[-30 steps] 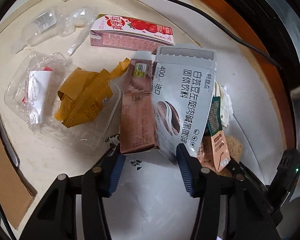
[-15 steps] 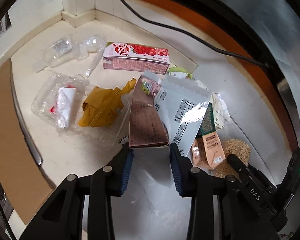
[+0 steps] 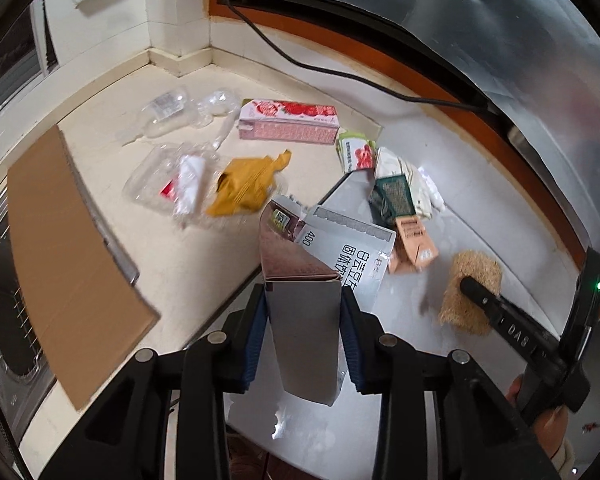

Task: Collect trash
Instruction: 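Lift the pouch and scrubber and carry them down to the bin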

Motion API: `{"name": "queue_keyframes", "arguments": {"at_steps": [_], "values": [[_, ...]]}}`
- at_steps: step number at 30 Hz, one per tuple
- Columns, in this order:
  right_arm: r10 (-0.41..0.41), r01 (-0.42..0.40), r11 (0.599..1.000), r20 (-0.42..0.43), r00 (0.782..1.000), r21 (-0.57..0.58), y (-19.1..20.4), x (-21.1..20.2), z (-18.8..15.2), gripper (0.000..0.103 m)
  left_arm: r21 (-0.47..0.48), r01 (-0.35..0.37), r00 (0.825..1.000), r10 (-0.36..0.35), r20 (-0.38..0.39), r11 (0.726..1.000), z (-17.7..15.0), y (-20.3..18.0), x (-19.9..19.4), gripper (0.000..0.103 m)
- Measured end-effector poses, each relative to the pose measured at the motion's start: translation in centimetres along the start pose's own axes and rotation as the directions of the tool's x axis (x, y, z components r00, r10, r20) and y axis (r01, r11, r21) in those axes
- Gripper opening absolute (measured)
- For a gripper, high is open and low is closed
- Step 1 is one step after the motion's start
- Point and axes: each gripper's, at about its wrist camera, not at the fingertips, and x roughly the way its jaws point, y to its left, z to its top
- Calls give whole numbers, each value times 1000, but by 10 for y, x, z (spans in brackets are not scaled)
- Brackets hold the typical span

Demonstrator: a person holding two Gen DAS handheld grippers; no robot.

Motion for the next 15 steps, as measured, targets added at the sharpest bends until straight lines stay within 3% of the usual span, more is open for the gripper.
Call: {"name": "queue_keyframes", "arguments": {"at_steps": [15], "values": [[35,-34,999,23,999,-41,36,-58,-51,31,44,40,998,-42,56,998,-74,37,-79,33]]}}
